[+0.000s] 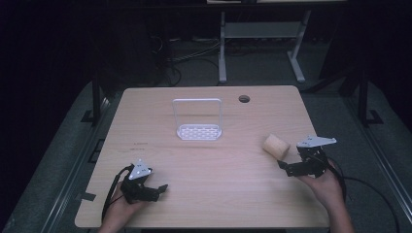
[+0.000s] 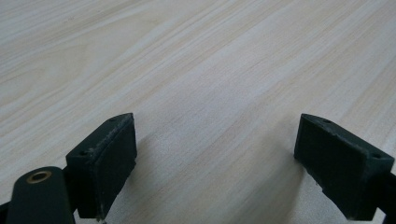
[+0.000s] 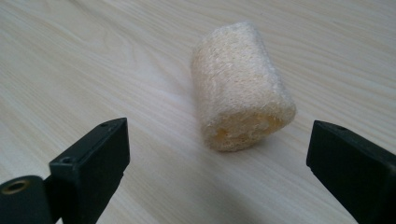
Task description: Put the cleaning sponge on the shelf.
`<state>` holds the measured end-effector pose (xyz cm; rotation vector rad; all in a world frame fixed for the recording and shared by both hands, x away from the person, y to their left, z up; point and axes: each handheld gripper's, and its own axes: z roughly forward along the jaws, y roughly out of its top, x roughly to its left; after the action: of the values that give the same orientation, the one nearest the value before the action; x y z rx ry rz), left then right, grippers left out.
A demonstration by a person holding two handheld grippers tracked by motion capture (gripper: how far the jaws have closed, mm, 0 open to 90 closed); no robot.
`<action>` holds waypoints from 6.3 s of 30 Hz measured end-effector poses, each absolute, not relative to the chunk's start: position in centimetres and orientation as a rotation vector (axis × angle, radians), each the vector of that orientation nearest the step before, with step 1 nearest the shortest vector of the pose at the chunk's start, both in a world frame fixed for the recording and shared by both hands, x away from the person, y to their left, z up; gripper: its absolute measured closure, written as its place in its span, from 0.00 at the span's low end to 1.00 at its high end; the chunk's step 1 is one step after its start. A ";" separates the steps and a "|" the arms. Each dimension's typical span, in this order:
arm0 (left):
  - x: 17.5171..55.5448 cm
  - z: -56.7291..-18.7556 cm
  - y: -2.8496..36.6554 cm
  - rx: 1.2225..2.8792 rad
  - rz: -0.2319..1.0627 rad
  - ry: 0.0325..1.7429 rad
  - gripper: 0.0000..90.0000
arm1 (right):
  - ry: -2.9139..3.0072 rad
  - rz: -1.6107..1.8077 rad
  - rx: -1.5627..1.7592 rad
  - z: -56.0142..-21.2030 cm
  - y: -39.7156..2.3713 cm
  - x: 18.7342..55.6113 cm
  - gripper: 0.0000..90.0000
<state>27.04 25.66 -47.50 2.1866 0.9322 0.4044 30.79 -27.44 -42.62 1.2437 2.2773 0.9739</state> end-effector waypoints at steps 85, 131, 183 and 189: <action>27.0 -47.5 25.7 2.188 0.402 0.933 0.14 | 2.410 0.841 1.266 -43.7 -24.8 37.5 0.36; 27.0 -47.5 25.7 2.186 0.404 0.932 0.14 | 2.454 0.959 1.062 -40.0 -19.6 36.5 0.36; 27.0 -47.5 25.7 2.190 0.402 0.933 0.14 | 2.561 1.020 0.893 -39.7 -11.6 38.5 0.36; 27.0 -47.5 25.6 2.187 0.401 0.934 0.14 | 2.573 1.024 0.870 -39.5 -10.4 38.9 0.36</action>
<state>27.00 25.64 -47.49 2.1873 0.9337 0.4013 38.86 -10.38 -39.50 0.8696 2.5727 1.0241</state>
